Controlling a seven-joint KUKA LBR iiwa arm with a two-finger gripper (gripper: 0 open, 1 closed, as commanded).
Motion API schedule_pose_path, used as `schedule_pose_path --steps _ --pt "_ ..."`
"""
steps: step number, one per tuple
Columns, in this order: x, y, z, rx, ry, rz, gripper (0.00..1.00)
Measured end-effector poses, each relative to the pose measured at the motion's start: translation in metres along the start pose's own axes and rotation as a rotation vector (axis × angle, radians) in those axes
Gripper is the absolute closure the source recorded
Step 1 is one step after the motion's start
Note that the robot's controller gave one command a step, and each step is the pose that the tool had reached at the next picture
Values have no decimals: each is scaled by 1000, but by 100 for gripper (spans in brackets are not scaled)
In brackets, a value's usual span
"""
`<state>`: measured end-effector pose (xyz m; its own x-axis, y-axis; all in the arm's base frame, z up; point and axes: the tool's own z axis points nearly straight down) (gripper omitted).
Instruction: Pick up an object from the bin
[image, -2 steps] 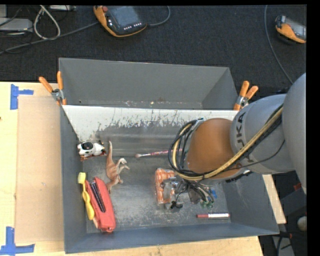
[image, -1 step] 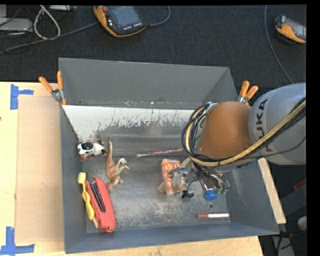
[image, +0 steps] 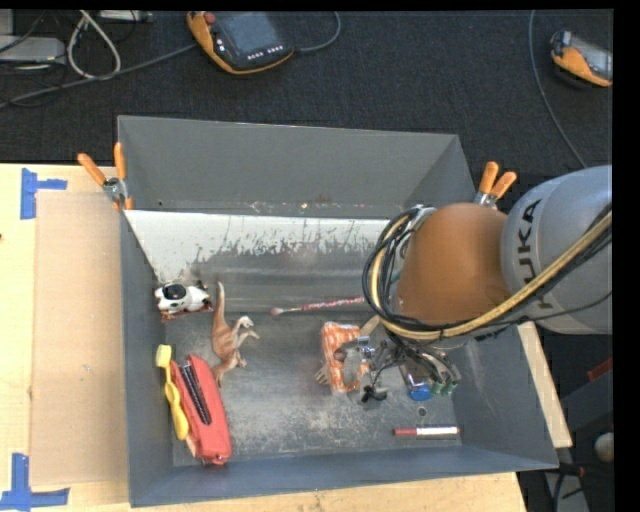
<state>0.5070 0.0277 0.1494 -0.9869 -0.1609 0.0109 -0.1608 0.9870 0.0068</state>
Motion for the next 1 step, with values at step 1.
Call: schedule_pose_path --steps 1 --pt "-23 -12 -167 1 -3 -120 100"
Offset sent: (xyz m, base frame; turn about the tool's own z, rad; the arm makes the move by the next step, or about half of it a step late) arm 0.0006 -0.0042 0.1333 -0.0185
